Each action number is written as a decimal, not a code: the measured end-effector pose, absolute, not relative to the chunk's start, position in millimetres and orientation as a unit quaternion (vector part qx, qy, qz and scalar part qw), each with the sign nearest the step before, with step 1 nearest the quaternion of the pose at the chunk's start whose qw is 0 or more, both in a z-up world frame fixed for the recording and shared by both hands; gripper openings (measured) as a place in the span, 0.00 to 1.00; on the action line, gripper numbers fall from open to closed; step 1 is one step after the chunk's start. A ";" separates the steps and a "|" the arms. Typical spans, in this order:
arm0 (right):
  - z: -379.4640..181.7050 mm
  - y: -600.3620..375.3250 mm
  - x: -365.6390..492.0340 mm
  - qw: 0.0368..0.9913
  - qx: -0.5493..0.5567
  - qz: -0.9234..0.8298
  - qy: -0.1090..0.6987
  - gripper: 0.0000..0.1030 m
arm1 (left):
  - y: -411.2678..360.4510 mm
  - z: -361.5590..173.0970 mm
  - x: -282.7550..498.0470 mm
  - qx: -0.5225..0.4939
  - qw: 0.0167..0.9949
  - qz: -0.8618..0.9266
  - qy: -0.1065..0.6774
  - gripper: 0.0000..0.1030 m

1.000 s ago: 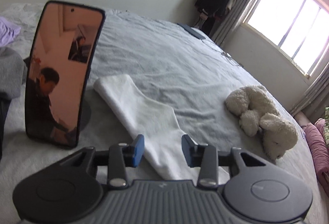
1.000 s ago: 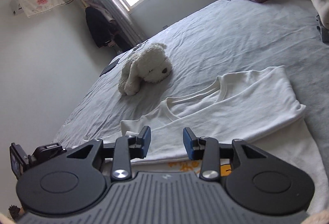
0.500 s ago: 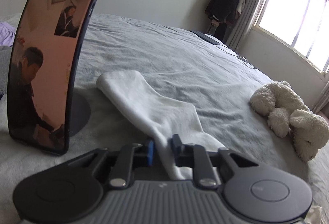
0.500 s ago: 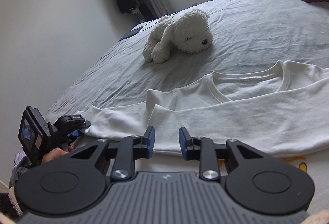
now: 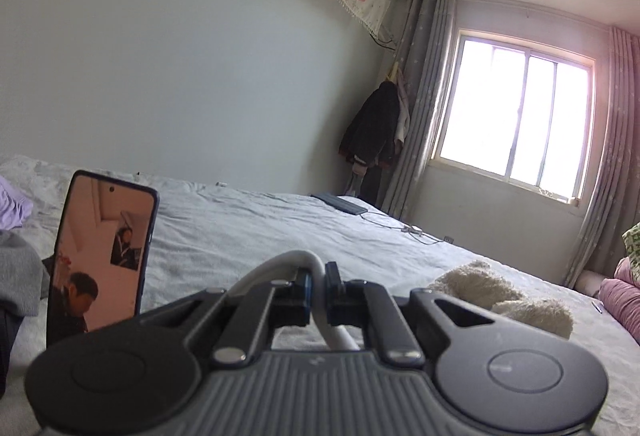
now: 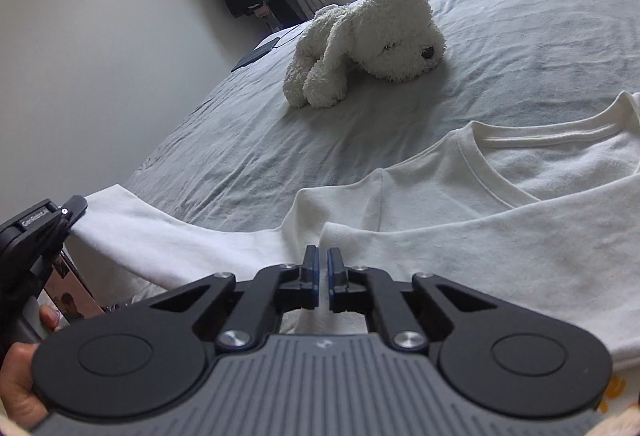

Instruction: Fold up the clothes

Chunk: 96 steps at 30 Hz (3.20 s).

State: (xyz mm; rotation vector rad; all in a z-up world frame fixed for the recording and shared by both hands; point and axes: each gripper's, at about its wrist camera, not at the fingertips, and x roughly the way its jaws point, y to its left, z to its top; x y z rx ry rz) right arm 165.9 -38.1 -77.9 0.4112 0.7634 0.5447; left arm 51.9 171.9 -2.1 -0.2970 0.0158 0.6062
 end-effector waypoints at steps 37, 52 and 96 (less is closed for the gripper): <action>-50.5 -247.3 117.2 0.879 0.287 0.175 0.338 0.26 | -49.0 -38.8 85.6 0.026 0.975 -0.176 0.134 0.07; -44.4 -245.9 117.9 0.887 0.261 0.192 0.330 0.47 | -67.5 -71.7 66.0 0.096 0.907 -0.328 0.246 0.43; -8.0 -62.6 130.3 0.921 -0.281 0.140 0.229 0.07 | 106.9 -60.2 101.0 -0.046 0.918 -0.185 0.348 0.23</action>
